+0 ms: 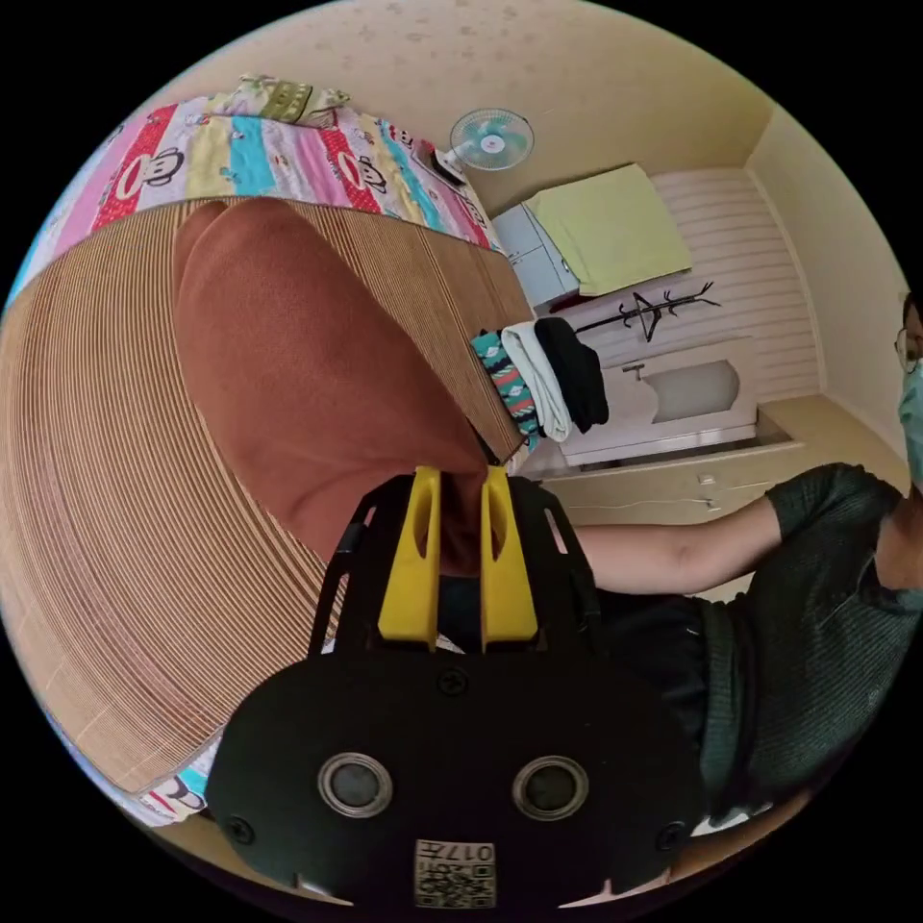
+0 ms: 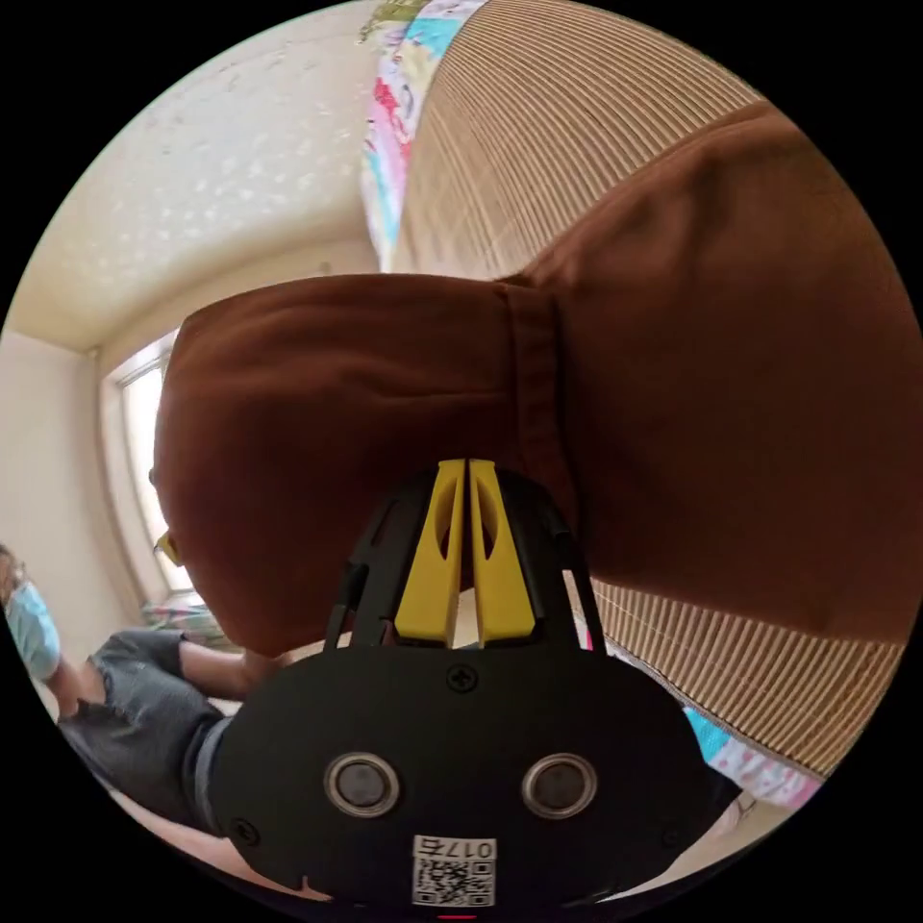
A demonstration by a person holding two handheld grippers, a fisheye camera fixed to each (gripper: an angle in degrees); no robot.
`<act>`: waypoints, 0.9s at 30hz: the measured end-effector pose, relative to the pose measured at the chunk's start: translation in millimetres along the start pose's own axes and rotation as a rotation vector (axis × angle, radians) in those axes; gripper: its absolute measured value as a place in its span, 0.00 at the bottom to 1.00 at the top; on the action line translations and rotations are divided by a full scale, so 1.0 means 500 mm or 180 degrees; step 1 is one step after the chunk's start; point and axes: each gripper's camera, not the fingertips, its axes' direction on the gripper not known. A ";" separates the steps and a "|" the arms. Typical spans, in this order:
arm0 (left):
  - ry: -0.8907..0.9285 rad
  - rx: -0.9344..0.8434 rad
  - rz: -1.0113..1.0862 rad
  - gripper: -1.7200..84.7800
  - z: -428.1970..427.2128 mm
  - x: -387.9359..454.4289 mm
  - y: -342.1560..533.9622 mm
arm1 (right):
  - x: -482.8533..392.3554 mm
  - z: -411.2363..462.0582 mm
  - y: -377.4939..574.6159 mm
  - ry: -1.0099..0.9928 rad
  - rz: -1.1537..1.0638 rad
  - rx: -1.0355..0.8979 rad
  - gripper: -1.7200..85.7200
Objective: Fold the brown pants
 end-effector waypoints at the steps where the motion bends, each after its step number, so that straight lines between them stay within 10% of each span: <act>1: -0.0235 -0.0101 0.0100 0.10 0.040 0.039 -0.037 | 0.005 -0.020 0.006 -0.0090 -0.0016 0.0054 0.03; 4: -0.0581 -0.0222 0.0259 0.11 0.202 0.092 -0.117 | 0.059 -0.150 0.067 -0.0006 0.0289 0.0526 0.03; 9: 0.0525 -0.1256 0.0793 0.08 0.457 0.129 -0.189 | 0.195 -0.382 0.248 0.0588 0.1331 0.1082 0.03; 19: -0.0860 -0.0039 -0.1594 0.22 0.258 -0.253 -0.045 | 0.275 -0.506 0.353 -0.0374 0.0950 0.1304 0.10; 27: 0.0750 -0.0627 -0.2276 0.16 0.437 -0.386 -0.004 | 0.310 -0.426 0.308 -0.1358 0.0977 0.1405 0.37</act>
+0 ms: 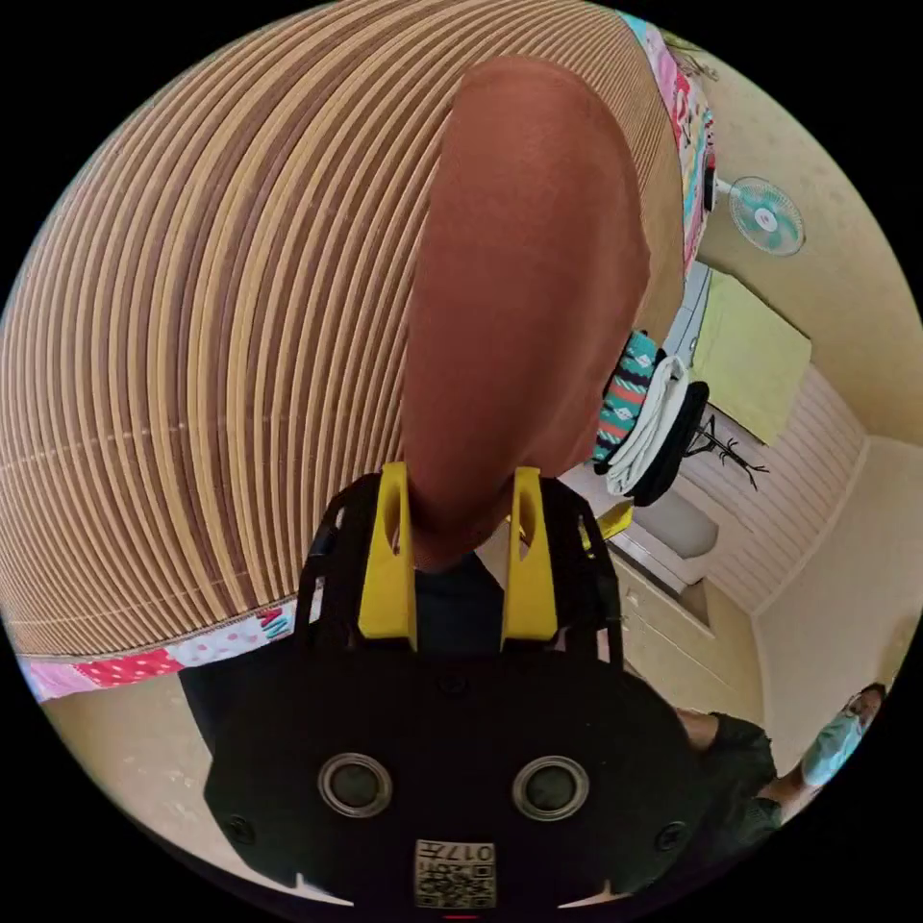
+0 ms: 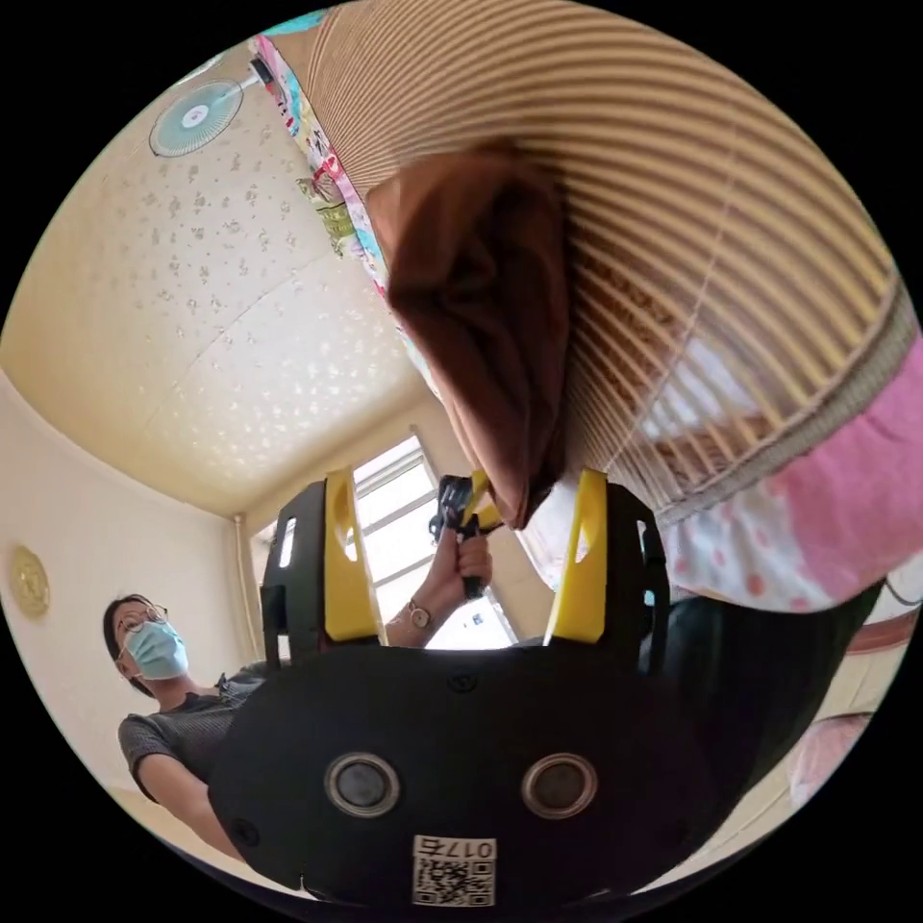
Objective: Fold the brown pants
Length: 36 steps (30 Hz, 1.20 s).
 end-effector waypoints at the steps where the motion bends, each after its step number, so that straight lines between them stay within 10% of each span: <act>1: 0.0214 -0.0096 -0.0027 0.13 0.015 0.006 0.006 | 0.003 0.004 -0.003 -0.0018 0.0015 -0.0002 0.37; 9: 0.0957 -0.0200 -0.0049 0.10 0.038 0.126 0.123 | -0.028 0.053 -0.087 0.0088 -0.0262 -0.0405 0.35; 21: 0.0368 0.2294 0.0648 0.10 -0.501 0.180 0.423 | -0.286 0.751 0.118 0.0201 -0.1871 -0.2889 0.25; 28: 0.0006 0.3759 -0.0233 0.13 -0.740 -0.008 0.594 | -0.174 1.125 0.263 0.0437 -0.1399 -0.3554 0.21; 36: -0.0595 0.2047 -0.1924 0.04 -0.469 -0.434 0.516 | 0.184 0.702 0.164 0.1288 -0.0082 -0.2864 0.04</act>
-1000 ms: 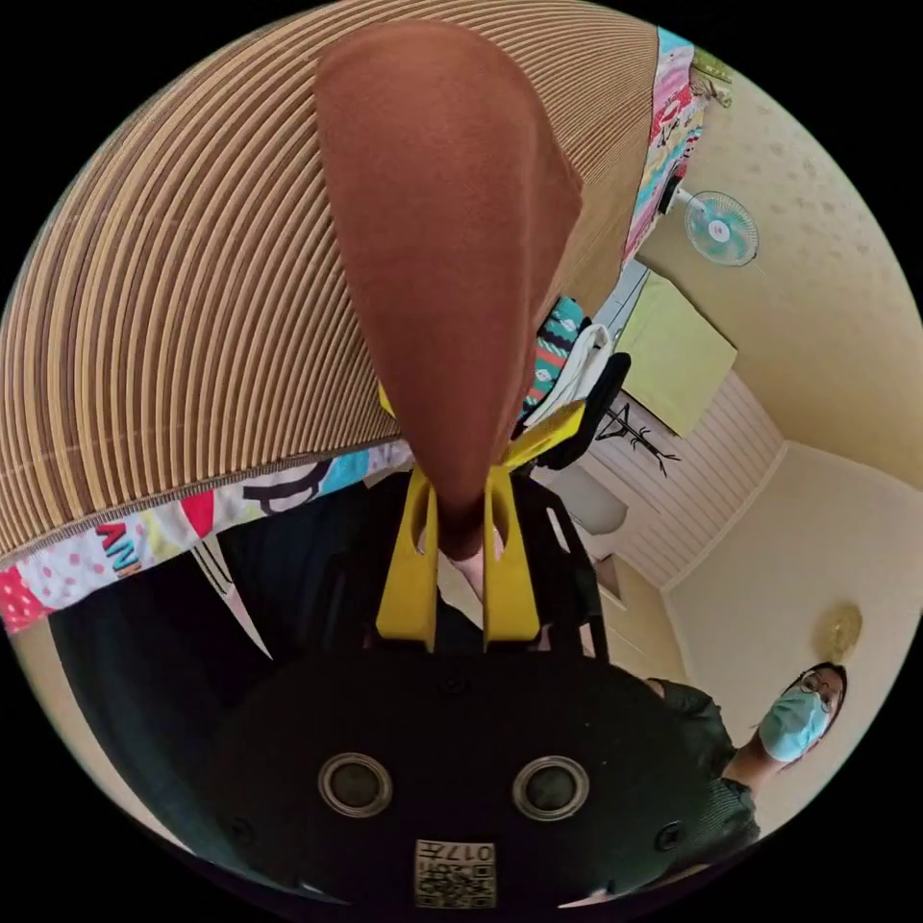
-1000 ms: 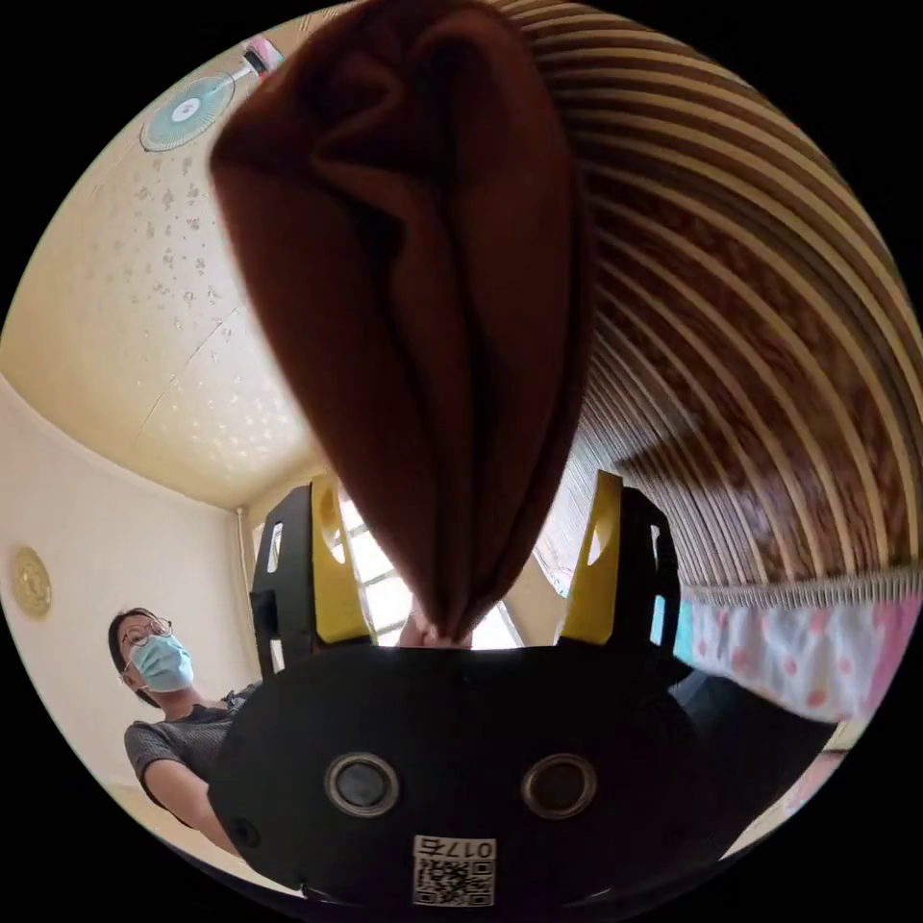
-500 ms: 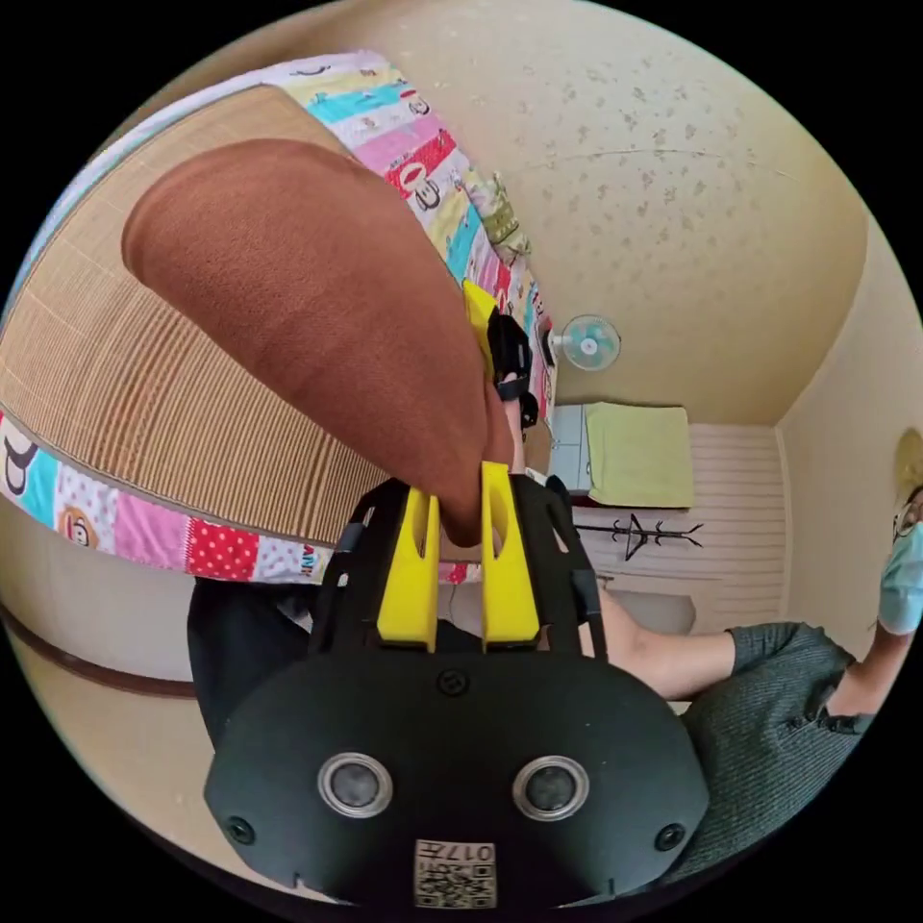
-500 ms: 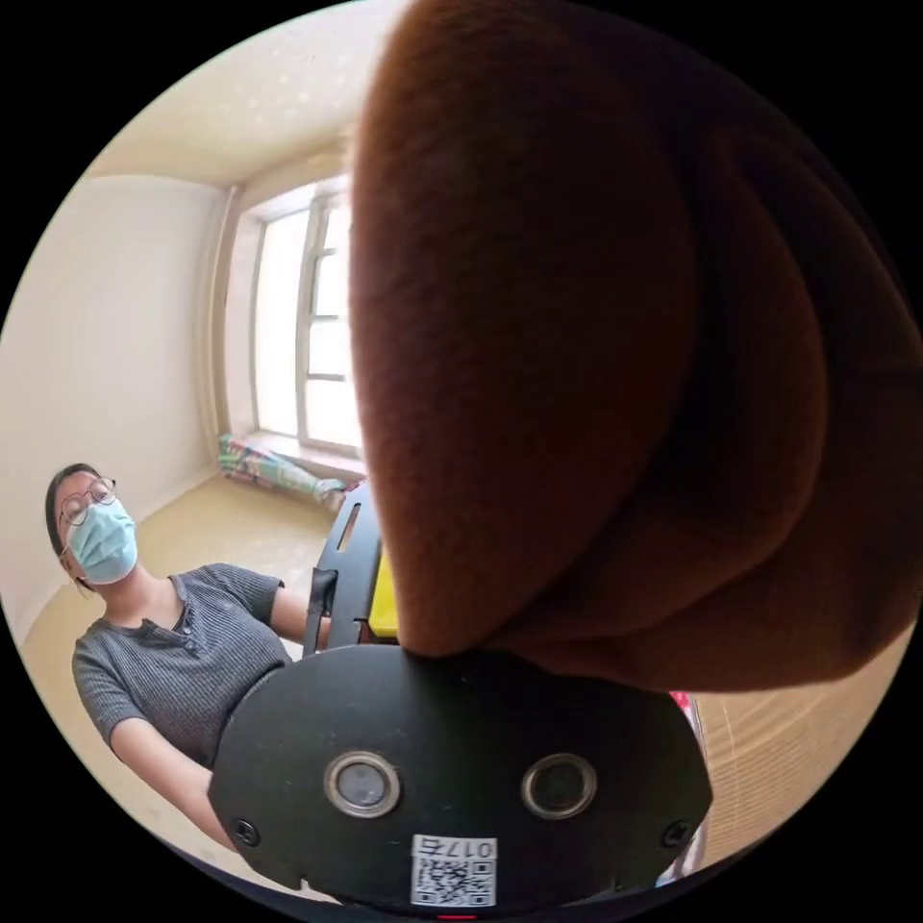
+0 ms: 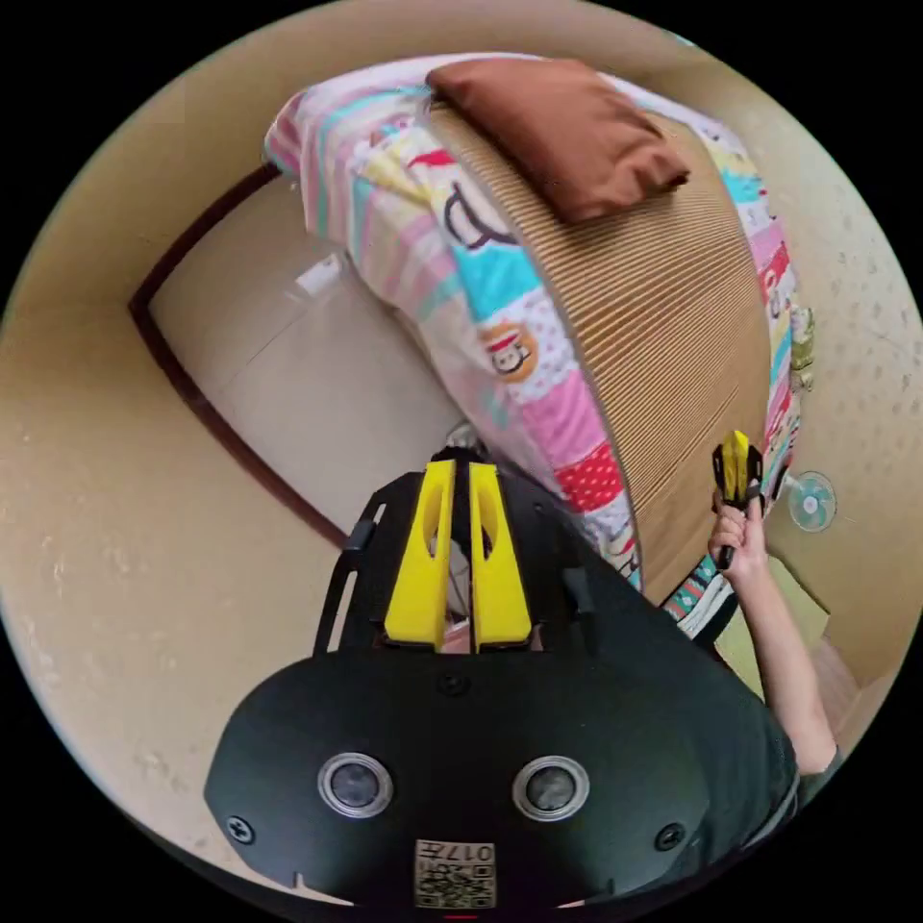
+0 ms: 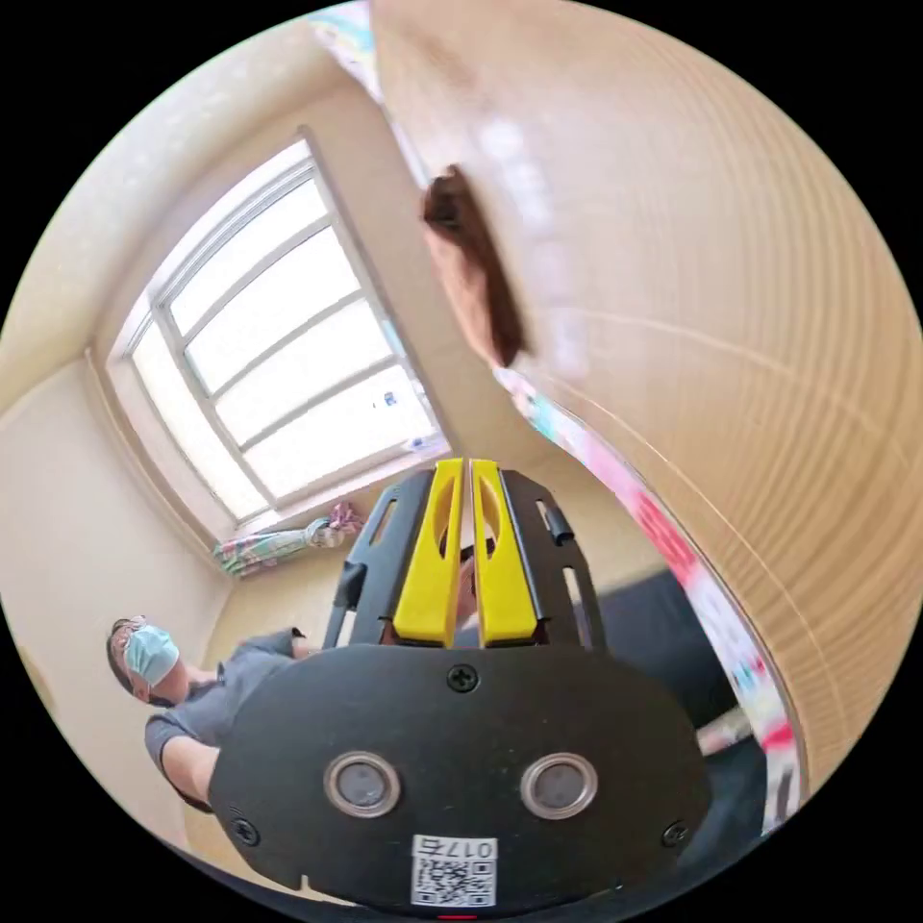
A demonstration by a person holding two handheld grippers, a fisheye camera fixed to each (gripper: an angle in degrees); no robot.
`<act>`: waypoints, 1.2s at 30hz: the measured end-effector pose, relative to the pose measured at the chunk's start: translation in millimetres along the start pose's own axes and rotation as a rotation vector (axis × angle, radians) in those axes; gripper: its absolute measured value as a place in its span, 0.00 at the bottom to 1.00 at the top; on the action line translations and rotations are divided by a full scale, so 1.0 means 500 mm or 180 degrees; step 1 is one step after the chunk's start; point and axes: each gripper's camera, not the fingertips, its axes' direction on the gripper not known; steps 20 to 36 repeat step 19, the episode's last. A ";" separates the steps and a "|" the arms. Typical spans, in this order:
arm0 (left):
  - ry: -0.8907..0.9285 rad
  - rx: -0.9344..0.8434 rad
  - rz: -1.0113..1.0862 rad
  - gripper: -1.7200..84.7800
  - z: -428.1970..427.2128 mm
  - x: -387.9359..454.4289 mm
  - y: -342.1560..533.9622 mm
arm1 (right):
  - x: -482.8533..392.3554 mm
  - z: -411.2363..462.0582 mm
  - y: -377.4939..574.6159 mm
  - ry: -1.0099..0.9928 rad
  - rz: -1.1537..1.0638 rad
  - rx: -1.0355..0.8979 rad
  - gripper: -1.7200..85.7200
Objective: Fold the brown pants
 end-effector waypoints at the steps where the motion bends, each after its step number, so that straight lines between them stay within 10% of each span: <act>1: -0.0266 -0.0604 -0.0147 0.03 0.098 -0.056 0.017 | 0.026 -0.033 0.038 0.0101 0.0112 0.0031 0.04; 4: -0.0933 -0.1919 -0.0719 0.03 0.261 -0.183 0.112 | 0.111 -0.222 0.270 0.0453 0.0770 0.0631 0.03; 11: 0.1017 -0.0865 -0.1946 0.02 0.290 -0.137 0.086 | 0.051 -0.438 0.857 -0.0094 0.0356 0.3976 0.03; 15: 0.1509 -0.0615 -0.1291 0.02 0.291 0.067 -0.087 | 0.099 -0.346 0.988 -0.0794 -0.0166 0.5010 0.03; 19: 0.0825 -0.0606 0.0663 0.02 0.230 0.424 -0.204 | 0.184 -0.251 0.981 -0.1465 -0.0358 0.5126 0.04; 36: 0.0825 -0.0606 0.0663 0.02 0.230 0.424 -0.204 | 0.184 -0.251 0.981 -0.1465 -0.0358 0.5126 0.04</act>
